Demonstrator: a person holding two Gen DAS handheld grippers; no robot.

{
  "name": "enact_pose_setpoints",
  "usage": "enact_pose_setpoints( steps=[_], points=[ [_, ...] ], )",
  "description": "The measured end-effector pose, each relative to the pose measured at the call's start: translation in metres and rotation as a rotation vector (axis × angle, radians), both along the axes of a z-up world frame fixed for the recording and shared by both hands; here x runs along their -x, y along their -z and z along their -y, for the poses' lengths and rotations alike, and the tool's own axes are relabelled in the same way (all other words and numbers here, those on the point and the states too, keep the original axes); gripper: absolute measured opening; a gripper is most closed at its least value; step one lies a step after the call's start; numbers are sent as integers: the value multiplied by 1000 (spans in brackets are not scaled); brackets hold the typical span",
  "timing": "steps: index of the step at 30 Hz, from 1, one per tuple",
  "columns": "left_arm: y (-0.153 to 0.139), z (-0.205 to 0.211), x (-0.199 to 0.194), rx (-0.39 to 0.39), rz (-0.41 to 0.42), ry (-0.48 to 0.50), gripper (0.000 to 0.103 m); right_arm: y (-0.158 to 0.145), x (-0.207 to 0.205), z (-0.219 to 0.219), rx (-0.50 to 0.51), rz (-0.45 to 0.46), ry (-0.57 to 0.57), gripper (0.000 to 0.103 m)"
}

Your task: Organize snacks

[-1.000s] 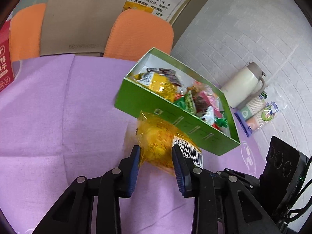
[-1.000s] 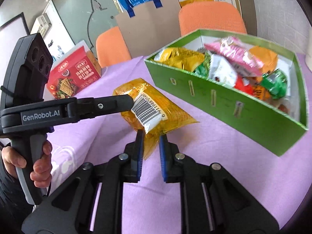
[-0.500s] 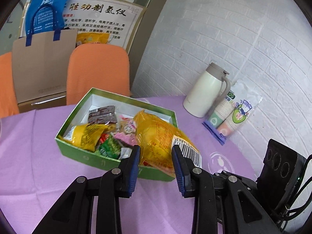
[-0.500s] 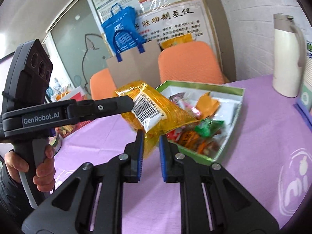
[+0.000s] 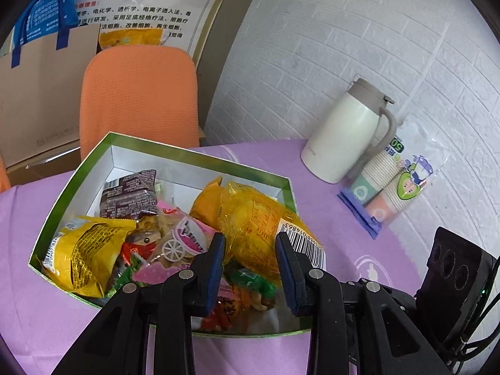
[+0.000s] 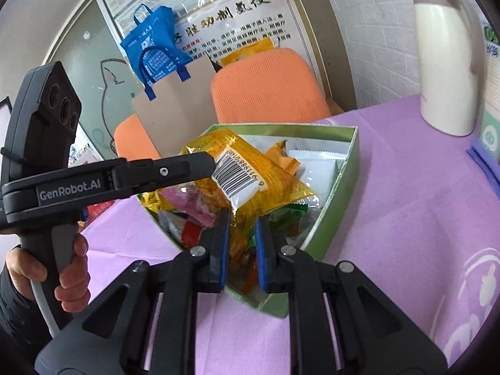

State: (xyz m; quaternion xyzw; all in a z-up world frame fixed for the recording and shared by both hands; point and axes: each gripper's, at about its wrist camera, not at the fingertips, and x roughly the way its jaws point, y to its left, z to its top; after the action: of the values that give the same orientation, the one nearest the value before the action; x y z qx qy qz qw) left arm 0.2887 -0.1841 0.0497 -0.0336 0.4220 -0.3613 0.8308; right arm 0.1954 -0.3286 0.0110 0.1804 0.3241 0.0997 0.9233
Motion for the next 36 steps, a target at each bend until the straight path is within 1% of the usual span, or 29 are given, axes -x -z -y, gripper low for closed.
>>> enact_pose_setpoints(
  steps=[2, 5, 8, 9, 10, 11, 12, 13, 14, 15, 16, 17, 19, 21, 24, 26, 28, 30, 33, 34, 36],
  points=[
    [9, -4, -14, -9, -9, -25, 33, 6, -14, -2, -2, -14, -9, 17],
    [13, -13, -29, 7, -4, -63, 33, 10, -33, -10, 13, -18, -26, 17],
    [15, -15, -40, -26, 16, -95, 34, 17, -53, -14, 33, -49, -23, 18],
    [16, -16, -42, -30, 14, -98, 37, 19, -55, -14, 37, -54, -18, 19],
    [17, -17, -43, -30, 8, -100, 44, 20, -56, -14, 42, -53, -14, 19],
    [17, -19, -43, -23, 6, -101, 49, 20, -55, -14, 48, -45, -8, 21],
    [17, -22, -41, -15, 10, -106, 60, 20, -53, -14, 56, -38, -5, 25],
    [16, -25, -39, -11, 19, -120, 77, 19, -50, -15, 66, -25, -14, 32],
    [14, -30, -36, -9, 32, -146, 85, 18, -46, -15, 81, -13, -19, 43],
    [11, -36, -34, -4, 46, -175, 94, 15, -40, -16, 100, 3, -19, 52],
    [9, -41, -29, 6, 59, -203, 99, 12, -32, -17, 125, 24, -8, 70],
    [7, -45, -28, 6, 58, -213, 101, 10, -26, -17, 134, 46, -2, 78],
    [5, -51, -20, -10, 32, -220, 102, 5, -13, -19, 147, 75, -6, 80],
    [3, -59, -8, -20, 27, -238, 102, 0, 0, -20, 153, 73, -8, 82],
    [-5, -70, 18, -38, 58, -261, 102, -9, 26, -22, 165, 77, -3, 88],
    [-12, -79, 39, -50, 88, -288, 102, -17, 43, -26, 192, 85, 9, 93],
    [-18, -86, 60, -76, 117, -314, 102, -25, 63, -28, 218, 100, 21, 95],
    [-24, -92, 81, -81, 151, -332, 102, -30, 81, -33, 264, 101, 37, 95],
    [-25, -97, 113, -153, 174, -379, 103, -36, 110, -38, 339, 105, 70, 96],
    [-23, -97, 125, -176, 186, -390, 103, -38, 116, -39, 348, 106, 76, 96],
    [-18, -98, 147, -192, 203, -400, 103, -37, 132, -38, 339, 105, 82, 96]
  ],
)
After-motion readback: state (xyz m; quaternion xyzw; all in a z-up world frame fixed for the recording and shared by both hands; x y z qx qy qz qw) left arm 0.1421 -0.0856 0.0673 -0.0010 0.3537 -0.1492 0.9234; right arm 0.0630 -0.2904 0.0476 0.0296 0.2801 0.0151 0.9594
